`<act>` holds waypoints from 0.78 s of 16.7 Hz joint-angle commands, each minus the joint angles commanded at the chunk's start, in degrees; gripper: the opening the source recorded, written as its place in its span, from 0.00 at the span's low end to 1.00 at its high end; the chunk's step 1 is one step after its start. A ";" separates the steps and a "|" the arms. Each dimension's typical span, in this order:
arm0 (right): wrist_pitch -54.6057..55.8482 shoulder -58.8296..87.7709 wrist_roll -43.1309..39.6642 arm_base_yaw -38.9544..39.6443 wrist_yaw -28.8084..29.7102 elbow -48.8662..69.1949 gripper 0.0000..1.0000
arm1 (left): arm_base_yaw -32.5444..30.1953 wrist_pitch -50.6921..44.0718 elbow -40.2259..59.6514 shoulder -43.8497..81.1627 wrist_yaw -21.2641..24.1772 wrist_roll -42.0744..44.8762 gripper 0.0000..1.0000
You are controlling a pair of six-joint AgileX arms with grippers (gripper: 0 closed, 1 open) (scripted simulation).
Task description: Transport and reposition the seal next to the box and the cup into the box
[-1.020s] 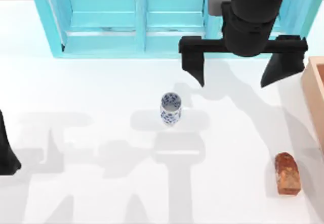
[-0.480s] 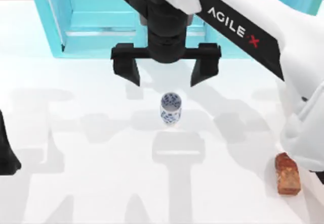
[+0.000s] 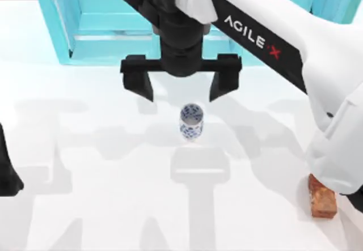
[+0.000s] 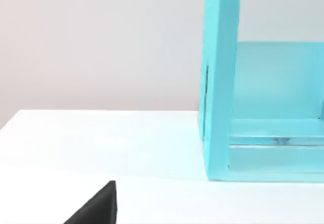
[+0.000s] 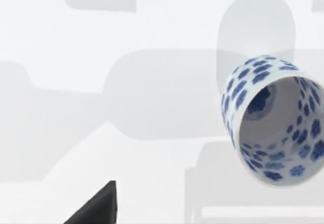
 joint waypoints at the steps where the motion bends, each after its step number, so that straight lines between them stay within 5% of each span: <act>1: 1.31 -0.18 -0.07 0.01 0.02 -1.35 1.00 | 0.00 0.00 0.00 0.00 0.00 0.00 1.00; 13: 19.32 -2.22 -0.39 -0.29 -0.02 -21.50 1.00 | 0.00 0.00 0.00 0.00 0.00 0.00 1.00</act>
